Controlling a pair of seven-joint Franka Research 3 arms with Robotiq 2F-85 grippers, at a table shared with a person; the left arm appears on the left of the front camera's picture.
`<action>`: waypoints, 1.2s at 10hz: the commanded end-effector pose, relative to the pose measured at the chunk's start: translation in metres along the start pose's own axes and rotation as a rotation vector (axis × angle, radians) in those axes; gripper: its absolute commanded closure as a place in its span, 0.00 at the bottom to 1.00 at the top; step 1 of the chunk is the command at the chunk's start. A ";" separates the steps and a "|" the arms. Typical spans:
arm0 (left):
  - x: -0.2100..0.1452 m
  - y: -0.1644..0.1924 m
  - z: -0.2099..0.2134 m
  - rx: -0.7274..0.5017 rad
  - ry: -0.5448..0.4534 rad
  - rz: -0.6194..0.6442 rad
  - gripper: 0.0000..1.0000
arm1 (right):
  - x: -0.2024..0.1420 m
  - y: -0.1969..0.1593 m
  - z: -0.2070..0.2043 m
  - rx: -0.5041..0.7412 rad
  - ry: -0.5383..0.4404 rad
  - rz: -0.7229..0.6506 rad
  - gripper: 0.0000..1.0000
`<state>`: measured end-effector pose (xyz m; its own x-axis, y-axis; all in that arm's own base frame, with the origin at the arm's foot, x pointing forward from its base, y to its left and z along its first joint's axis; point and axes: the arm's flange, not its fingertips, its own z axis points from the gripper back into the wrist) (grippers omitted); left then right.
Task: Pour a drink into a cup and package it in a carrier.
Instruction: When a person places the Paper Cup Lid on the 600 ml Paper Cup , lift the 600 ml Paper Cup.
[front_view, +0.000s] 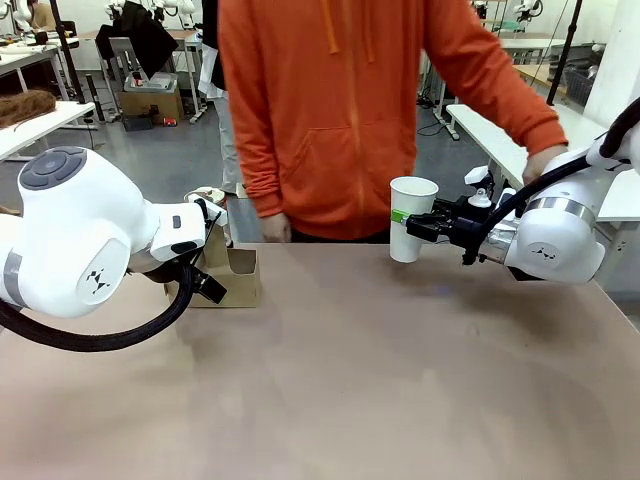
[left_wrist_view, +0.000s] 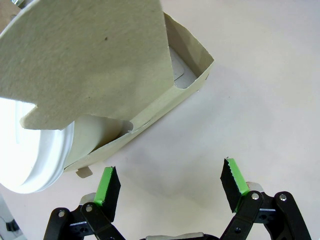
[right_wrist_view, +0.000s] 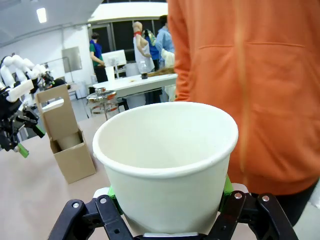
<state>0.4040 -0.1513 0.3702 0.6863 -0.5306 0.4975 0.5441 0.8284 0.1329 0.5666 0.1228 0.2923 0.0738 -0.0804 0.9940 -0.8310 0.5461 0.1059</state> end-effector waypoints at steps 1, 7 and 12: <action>0.000 0.000 0.000 -0.002 -0.001 0.000 0.00 | 0.002 0.001 -0.002 -0.007 0.001 0.003 0.20; 0.000 0.000 0.000 -0.002 -0.001 0.000 0.00 | 0.002 0.001 -0.002 -0.007 0.001 0.003 0.20; 0.000 0.000 0.000 -0.002 -0.001 0.000 0.00 | 0.002 0.001 -0.002 -0.007 0.001 0.003 0.20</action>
<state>0.4040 -0.1513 0.3702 0.6863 -0.5306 0.4975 0.5441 0.8284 0.1329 0.5668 0.1227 0.2925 0.0733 -0.0805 0.9941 -0.8309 0.5463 0.1055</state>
